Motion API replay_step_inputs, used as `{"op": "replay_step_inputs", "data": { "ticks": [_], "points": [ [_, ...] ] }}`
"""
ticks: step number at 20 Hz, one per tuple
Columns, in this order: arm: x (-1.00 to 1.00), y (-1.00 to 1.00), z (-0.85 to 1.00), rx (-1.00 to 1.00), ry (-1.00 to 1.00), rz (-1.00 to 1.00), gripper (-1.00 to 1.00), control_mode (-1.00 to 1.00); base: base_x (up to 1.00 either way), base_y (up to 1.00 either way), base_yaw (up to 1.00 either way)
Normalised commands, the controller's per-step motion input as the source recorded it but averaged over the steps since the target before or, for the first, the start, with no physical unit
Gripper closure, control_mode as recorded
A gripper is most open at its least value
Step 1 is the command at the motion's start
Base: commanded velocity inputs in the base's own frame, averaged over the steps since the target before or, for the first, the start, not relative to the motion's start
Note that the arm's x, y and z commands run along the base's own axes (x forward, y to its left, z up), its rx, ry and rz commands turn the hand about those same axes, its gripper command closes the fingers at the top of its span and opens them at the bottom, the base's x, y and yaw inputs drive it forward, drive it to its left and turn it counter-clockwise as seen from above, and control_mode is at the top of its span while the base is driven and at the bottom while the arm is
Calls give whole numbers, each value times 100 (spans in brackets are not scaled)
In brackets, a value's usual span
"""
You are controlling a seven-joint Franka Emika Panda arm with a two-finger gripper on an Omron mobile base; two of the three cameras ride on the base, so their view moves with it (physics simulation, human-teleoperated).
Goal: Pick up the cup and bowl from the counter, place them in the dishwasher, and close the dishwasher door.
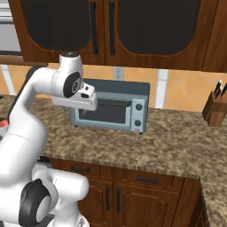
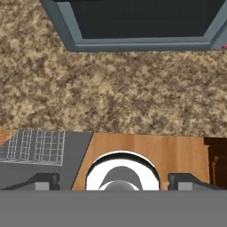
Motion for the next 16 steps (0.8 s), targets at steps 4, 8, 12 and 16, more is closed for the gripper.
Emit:
{"op": "replay_step_inputs", "data": {
  "ticks": [4, 8, 12, 16],
  "points": [
    [-70, 11, 0, 0, -3, 24, -100, -100, 0, 0, 0],
    [-34, 25, 0, 0, -1, 20, -100, -100, 0, 0, 0],
    [-14, 60, 0, -2, 0, 16, -100, -100, 0, 0, 0],
    [-2, 57, 0, -1, 0, 11, -100, -100, 0, 0, 0]
  ]
}}
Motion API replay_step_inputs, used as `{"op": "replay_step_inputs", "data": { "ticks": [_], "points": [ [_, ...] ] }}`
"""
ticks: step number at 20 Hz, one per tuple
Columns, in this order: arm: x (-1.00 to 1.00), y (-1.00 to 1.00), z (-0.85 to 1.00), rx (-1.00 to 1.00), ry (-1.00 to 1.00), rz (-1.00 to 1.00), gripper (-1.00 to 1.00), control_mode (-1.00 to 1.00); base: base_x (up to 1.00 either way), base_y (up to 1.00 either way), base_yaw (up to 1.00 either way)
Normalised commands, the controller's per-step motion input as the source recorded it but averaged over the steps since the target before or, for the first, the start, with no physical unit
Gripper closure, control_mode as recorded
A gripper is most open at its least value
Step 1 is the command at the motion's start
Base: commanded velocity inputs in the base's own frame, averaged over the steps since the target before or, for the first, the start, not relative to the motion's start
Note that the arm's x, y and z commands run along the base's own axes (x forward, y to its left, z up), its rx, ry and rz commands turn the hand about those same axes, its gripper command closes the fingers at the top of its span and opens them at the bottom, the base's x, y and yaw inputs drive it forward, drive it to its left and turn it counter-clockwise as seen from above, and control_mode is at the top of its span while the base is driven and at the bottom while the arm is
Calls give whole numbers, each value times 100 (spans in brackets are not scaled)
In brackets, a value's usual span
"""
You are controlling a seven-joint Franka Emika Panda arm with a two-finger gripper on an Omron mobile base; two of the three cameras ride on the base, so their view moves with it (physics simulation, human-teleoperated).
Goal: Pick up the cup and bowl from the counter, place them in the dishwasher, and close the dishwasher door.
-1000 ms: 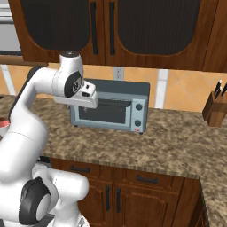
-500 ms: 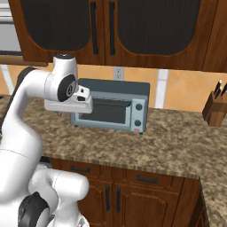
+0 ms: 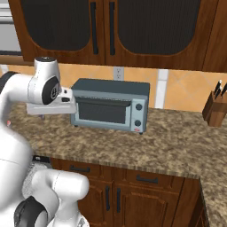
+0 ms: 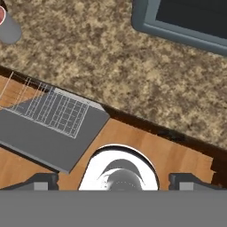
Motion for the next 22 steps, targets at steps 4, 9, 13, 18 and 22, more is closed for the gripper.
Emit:
{"op": "replay_step_inputs", "data": {
  "ticks": [4, 9, 13, 18, 22],
  "points": [
    [21, 31, 0, -1, 12, 7, -100, -100, 0, 0, 0],
    [73, 2, 0, 0, 28, 3, -100, -100, 0, 0, 0],
    [24, 29, -2, -3, 29, 1, -100, -100, 0, 0, 0],
    [0, 59, -2, -2, 13, 0, -100, -100, 0, 0, 0],
    [0, 36, -4, 0, 4, 0, -100, -100, 0, 0, 0]
  ]
}}
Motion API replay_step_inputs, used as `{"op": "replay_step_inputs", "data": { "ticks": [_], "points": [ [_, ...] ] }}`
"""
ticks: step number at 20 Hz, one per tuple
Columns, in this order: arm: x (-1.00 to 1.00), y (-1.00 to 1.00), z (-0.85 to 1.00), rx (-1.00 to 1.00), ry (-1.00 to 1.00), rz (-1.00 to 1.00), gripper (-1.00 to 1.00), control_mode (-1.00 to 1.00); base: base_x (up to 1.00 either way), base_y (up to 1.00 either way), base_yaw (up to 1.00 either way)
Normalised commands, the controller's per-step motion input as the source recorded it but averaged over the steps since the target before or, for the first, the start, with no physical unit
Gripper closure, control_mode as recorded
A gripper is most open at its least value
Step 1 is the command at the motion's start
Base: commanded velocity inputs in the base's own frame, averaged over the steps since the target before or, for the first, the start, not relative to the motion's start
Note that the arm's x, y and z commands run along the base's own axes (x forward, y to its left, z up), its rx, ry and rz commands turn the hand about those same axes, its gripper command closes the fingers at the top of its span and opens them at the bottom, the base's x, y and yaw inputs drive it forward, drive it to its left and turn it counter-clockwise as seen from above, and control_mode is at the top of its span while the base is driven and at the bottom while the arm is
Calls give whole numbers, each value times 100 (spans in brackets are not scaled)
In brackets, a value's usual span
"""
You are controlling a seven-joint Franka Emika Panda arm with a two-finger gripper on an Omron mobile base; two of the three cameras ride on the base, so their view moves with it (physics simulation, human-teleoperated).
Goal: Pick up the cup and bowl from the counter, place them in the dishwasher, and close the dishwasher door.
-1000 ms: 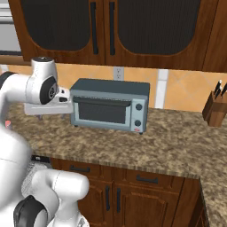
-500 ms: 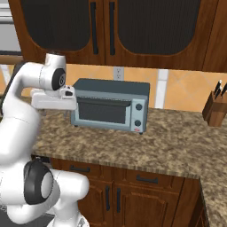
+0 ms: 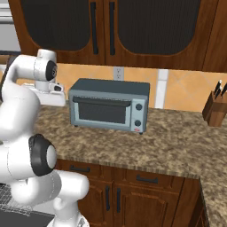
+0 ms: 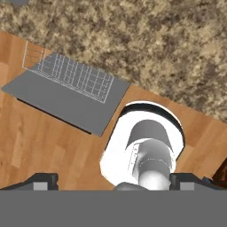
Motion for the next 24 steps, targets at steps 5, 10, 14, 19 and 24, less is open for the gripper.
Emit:
{"op": "replay_step_inputs", "data": {
  "ticks": [5, 10, 14, 19, 24],
  "points": [
    [-13, 41, -14, 1, 1, 2, -100, -100, 0, 0, 0],
    [-23, 51, -15, -1, 2, 4, -100, -100, 0, 0, 0],
    [-12, 42, -14, 0, 0, 5, -100, -100, 0, 0, 0],
    [-5, 43, -27, 0, 0, 8, -100, -100, 0, 0, 0],
    [-8, 72, -17, 0, 0, -3, -100, -100, 0, 0, 0]
  ]
}}
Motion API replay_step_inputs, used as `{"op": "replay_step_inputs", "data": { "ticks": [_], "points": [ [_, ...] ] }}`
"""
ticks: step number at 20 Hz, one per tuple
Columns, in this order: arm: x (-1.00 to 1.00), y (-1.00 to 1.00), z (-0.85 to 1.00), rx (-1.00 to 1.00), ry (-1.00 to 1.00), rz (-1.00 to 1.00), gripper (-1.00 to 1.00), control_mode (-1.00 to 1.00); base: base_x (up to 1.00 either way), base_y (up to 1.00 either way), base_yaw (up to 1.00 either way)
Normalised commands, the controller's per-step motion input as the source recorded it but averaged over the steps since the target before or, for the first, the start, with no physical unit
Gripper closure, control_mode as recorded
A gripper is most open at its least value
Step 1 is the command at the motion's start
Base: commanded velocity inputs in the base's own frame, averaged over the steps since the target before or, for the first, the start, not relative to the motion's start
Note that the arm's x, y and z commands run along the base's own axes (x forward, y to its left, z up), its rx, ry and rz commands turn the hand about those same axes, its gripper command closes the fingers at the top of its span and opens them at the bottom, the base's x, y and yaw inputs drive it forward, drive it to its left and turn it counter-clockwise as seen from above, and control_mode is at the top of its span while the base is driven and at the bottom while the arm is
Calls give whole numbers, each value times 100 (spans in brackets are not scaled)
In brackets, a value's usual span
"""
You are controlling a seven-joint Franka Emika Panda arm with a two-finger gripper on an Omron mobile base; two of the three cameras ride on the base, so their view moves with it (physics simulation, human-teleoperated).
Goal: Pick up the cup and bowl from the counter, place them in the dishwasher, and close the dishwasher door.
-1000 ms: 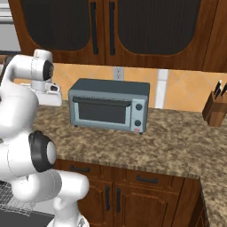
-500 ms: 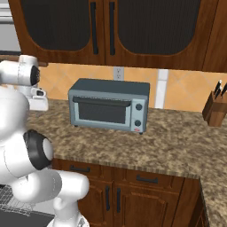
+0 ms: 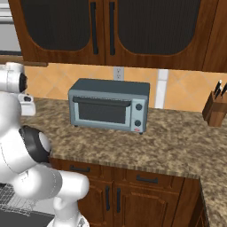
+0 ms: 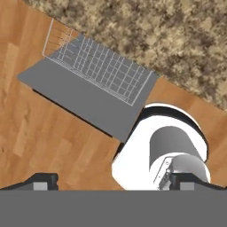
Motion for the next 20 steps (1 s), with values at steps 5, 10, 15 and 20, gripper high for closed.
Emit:
{"op": "replay_step_inputs", "data": {
  "ticks": [5, 10, 15, 20],
  "points": [
    [0, 73, 0, 0, 0, -16, -100, -100, 0, 0, 0],
    [5, 65, 0, 0, -4, -28, -100, -100, 0, 0, 0],
    [37, 27, -31, -2, -4, -21, -100, -100, 0, 0, 0],
    [22, 2, -13, -3, -2, -4, -100, -100, 0, 0, 0]
  ]
}}
